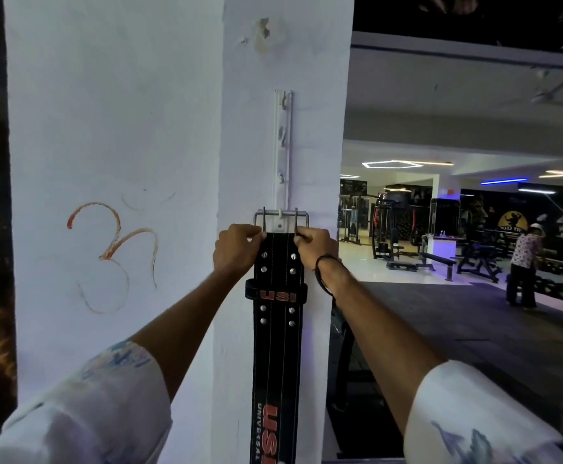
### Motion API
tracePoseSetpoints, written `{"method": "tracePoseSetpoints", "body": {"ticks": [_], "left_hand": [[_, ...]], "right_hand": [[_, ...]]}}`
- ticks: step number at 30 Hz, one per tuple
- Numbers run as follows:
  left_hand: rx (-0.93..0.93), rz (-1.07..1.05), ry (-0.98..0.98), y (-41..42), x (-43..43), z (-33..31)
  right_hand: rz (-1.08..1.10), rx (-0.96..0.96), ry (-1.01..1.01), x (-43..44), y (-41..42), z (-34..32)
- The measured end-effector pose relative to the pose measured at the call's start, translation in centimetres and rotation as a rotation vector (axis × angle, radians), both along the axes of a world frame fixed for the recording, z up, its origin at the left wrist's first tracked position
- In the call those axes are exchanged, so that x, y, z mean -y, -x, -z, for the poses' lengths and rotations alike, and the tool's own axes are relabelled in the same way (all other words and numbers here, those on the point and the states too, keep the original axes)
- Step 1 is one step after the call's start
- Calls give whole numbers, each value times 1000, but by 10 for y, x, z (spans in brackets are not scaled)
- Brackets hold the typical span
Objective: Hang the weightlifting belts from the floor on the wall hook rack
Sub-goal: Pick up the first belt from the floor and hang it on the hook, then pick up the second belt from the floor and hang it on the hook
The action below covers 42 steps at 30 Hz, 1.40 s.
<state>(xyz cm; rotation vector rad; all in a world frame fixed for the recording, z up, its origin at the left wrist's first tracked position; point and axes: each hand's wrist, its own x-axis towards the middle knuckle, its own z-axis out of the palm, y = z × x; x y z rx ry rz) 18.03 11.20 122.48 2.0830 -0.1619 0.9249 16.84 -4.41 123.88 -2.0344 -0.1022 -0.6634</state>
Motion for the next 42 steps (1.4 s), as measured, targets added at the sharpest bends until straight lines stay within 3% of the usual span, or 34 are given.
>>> {"method": "tracePoseSetpoints", "body": {"ticks": [6, 13, 16, 19, 24, 31, 37, 42], "left_hand": [[5, -49, -114, 27, 3, 11], [77, -170, -384, 54, 8, -1], [24, -210, -434, 60, -6, 43], [-149, -218, -466, 76, -25, 145], [-471, -203, -489, 97, -57, 321], [-773, -125, -508, 111, -90, 534], [-1107, -54, -453, 151, -104, 792], [-1209, 33, -497, 196, -114, 1031]], "right_hand": [[60, 162, 161, -3, 18, 8], [100, 348, 510, 1, 40, 3], [109, 418, 519, -2, 51, 38], [27, 391, 553, -16, 63, 130], [-167, 41, 682, -42, 70, 315], [-308, -329, 707, -84, 71, 536], [-389, -652, 658, -90, 99, 789], [-420, -894, 626, -90, 142, 1030]]}}
